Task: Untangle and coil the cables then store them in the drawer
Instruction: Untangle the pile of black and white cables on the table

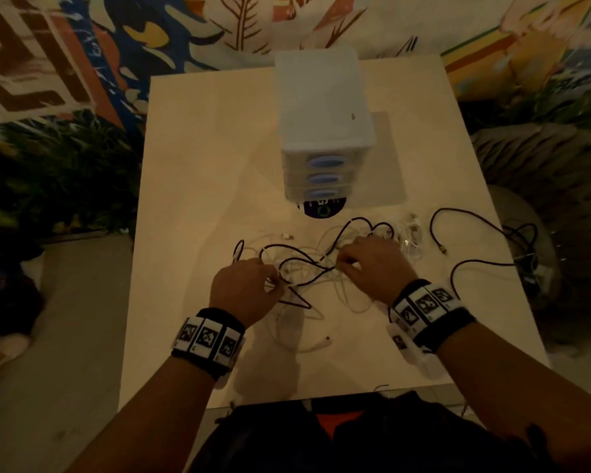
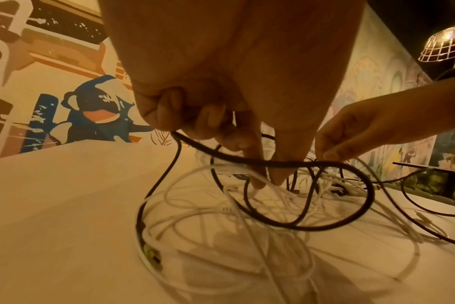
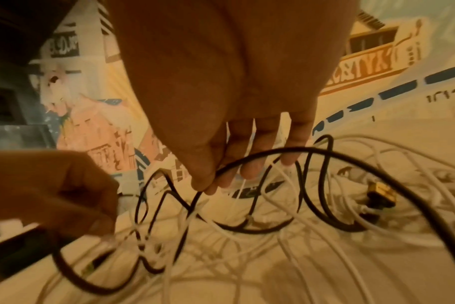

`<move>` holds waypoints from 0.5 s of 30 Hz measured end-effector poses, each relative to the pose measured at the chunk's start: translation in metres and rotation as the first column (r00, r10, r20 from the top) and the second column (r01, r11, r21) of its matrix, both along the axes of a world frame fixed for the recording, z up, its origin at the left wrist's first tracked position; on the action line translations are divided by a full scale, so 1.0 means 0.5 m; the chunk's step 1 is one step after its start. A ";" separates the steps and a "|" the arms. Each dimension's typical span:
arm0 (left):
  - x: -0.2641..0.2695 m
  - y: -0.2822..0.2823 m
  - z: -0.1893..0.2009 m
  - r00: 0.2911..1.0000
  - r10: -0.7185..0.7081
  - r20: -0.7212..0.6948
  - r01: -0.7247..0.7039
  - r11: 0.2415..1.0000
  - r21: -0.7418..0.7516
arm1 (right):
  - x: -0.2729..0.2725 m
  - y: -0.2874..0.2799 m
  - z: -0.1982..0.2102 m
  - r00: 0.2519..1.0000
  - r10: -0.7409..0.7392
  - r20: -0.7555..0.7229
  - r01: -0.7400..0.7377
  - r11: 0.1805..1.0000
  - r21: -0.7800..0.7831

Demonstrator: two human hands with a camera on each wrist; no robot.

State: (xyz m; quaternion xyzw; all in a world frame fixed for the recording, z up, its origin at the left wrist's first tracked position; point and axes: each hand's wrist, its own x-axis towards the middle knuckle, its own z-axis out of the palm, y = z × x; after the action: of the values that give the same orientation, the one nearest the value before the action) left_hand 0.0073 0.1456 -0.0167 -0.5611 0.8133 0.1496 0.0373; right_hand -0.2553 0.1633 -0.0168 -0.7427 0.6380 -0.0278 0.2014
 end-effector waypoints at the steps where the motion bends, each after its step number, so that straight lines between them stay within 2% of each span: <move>1: 0.005 0.000 -0.003 1.000 0.003 0.012 -0.003 1.000 0.008 | -0.001 -0.001 0.005 0.997 -0.022 0.074 0.021 1.000 0.009; 3: 0.014 0.000 -0.007 0.999 0.007 0.037 -0.009 0.999 0.043 | -0.008 0.001 0.026 0.973 -0.071 0.221 0.060 0.997 0.058; 6: 0.024 -0.004 -0.006 0.999 0.031 0.041 -0.034 0.995 0.091 | -0.024 0.008 0.057 0.937 -0.148 0.316 0.109 0.985 0.137; 9: 0.021 -0.012 0.006 0.998 0.055 0.031 -0.057 0.994 0.088 | -0.028 0.025 0.065 0.923 -0.120 0.365 0.086 0.990 0.108; 12: 0.005 -0.026 0.022 0.993 0.113 -0.036 -0.109 0.990 0.087 | -0.018 0.042 0.063 0.896 -0.092 0.434 0.072 0.995 0.063; 15: -0.008 -0.037 0.031 0.986 0.143 -0.082 -0.126 0.974 0.186 | -0.004 0.051 0.072 0.861 -0.089 0.501 0.097 0.995 0.011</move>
State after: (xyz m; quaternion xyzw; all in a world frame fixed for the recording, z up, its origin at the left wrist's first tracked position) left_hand 0.0033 0.1270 -0.0014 -0.6015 0.7572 0.2515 0.0390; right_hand -0.2571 0.1890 0.0194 -0.6799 0.5988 -0.2337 0.3531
